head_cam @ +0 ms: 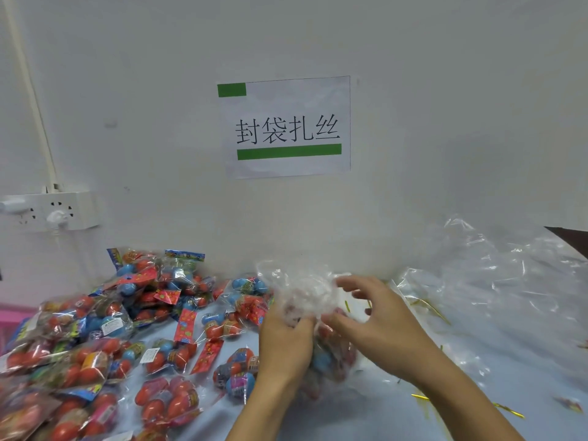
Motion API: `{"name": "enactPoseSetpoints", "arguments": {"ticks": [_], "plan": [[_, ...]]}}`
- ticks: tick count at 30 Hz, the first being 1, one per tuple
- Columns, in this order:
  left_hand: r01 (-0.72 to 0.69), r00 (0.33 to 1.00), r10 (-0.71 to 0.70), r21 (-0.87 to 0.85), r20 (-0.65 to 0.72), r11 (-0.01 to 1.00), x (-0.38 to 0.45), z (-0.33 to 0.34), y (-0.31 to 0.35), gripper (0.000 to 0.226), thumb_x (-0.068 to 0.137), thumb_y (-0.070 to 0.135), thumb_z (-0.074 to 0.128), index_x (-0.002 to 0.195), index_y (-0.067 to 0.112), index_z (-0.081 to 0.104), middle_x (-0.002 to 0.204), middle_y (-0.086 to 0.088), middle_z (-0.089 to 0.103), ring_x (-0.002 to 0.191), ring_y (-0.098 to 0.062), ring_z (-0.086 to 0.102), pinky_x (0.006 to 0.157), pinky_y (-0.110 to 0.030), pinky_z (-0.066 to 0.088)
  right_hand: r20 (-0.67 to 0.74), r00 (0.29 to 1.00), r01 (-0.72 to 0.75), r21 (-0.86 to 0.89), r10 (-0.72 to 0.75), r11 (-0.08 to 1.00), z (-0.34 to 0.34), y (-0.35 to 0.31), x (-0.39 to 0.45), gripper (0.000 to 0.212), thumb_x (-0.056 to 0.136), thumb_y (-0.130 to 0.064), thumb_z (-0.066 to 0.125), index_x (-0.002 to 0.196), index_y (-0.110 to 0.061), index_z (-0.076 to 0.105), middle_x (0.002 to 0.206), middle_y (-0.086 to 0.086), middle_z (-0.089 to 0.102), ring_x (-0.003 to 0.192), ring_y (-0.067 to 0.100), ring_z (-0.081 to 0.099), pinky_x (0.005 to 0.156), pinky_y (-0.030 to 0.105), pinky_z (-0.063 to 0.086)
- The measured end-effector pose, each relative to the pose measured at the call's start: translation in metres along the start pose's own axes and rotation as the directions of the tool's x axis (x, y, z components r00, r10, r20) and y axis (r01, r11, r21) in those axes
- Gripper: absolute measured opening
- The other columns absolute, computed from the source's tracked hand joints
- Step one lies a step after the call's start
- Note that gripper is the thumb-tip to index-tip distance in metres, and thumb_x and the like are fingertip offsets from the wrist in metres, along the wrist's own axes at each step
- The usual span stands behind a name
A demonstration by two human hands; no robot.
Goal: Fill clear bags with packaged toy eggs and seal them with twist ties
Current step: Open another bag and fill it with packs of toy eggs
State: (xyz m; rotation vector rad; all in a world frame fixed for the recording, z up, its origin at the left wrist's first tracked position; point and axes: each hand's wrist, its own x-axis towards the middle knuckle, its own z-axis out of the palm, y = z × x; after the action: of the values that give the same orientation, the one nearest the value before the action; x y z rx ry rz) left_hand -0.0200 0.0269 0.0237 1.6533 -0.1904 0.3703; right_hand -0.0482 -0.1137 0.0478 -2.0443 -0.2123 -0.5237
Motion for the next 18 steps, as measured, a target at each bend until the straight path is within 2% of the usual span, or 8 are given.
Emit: {"name": "enactPoseSetpoints", "arguments": {"ticks": [3,4,6,8,11,13,16,18], "plan": [[0.002,0.999,-0.002,-0.013,0.044,1.0,-0.003,-0.001,0.003,0.039,0.084,-0.005,0.054,0.091,0.028,0.073,0.082,0.003,0.076,0.075,-0.015,0.074,0.062,-0.029,0.058,0.282,0.958,-0.034,-0.086,0.057,0.996,-0.008,0.004,-0.003,0.054,0.08,-0.038,0.082,0.128,-0.037,0.058,0.122,-0.015,0.061,0.105,0.0,0.058,0.085,0.009,0.045],[-0.001,0.996,0.002,-0.014,0.086,1.0,-0.005,0.0,0.004,0.042,0.083,-0.008,0.053,0.088,0.029,0.074,0.08,0.002,0.076,0.073,-0.017,0.074,0.057,-0.026,0.056,0.396,0.918,-0.024,-0.035,0.036,0.999,-0.008,0.004,-0.004,0.049,0.081,-0.031,0.082,0.125,-0.036,0.059,0.114,-0.01,0.067,0.095,0.003,0.063,0.084,0.017,0.051],[-0.017,0.986,0.019,-0.015,0.169,1.0,-0.008,0.003,0.004,0.047,0.082,-0.012,0.052,0.084,0.029,0.075,0.081,0.0,0.077,0.076,-0.017,0.074,0.059,-0.024,0.055,0.495,0.868,0.015,0.014,-0.02,1.0,-0.004,0.002,-0.008,0.049,0.083,-0.018,0.08,0.121,-0.042,0.06,0.099,-0.018,0.073,0.083,-0.004,0.067,0.079,0.015,0.052],[-0.008,0.972,0.01,-0.008,0.234,1.0,-0.008,0.003,0.002,0.049,0.08,-0.014,0.052,0.08,0.029,0.076,0.083,-0.002,0.077,0.078,-0.018,0.074,0.063,-0.025,0.056,0.478,0.879,0.007,-0.022,0.004,1.0,-0.003,0.003,-0.01,0.047,0.083,-0.023,0.081,0.119,-0.046,0.061,0.09,-0.03,0.07,0.082,-0.013,0.064,0.078,0.009,0.048],[-0.007,0.954,0.001,0.018,0.299,1.0,-0.009,0.003,0.002,0.034,0.079,-0.007,0.056,0.093,0.018,0.073,0.09,-0.005,0.076,0.082,-0.015,0.073,0.064,-0.023,0.055,0.481,0.875,-0.073,0.007,0.06,0.997,-0.008,0.003,-0.012,0.039,0.083,-0.018,0.079,0.107,-0.044,0.063,0.078,-0.026,0.07,0.073,-0.011,0.064,0.069,0.01,0.05],[-0.024,0.951,0.013,0.031,0.309,0.999,-0.01,0.003,0.002,0.033,0.08,-0.002,0.056,0.102,0.019,0.07,0.096,-0.001,0.075,0.089,-0.011,0.071,0.071,-0.02,0.054,0.496,0.863,-0.105,-0.015,0.099,0.994,-0.007,0.001,-0.014,0.036,0.08,-0.018,0.078,0.101,-0.044,0.064,0.074,-0.024,0.069,0.071,-0.009,0.065,0.066,0.009,0.049],[0.003,0.942,-0.007,0.014,0.335,1.0,-0.011,0.002,0.004,0.045,0.089,-0.008,0.049,0.109,0.029,0.065,0.096,0.016,0.074,0.091,0.001,0.07,0.071,-0.013,0.053,0.444,0.873,-0.143,-0.166,0.203,0.976,0.0,0.002,-0.015,0.046,0.061,-0.048,0.072,0.106,-0.05,0.063,0.09,-0.02,0.072,0.088,-0.001,0.068,0.085,0.024,0.054],[0.068,0.929,-0.058,-0.016,0.365,0.998,-0.01,0.001,0.003,0.045,0.095,-0.005,0.048,0.118,0.032,0.063,0.097,0.023,0.074,0.094,0.003,0.069,0.071,-0.013,0.053,0.416,0.888,-0.102,-0.241,0.197,0.965,0.005,0.001,-0.014,0.056,0.052,-0.06,0.059,0.108,-0.052,0.06,0.099,-0.02,0.071,0.095,-0.004,0.066,0.09,0.024,0.05]]}}
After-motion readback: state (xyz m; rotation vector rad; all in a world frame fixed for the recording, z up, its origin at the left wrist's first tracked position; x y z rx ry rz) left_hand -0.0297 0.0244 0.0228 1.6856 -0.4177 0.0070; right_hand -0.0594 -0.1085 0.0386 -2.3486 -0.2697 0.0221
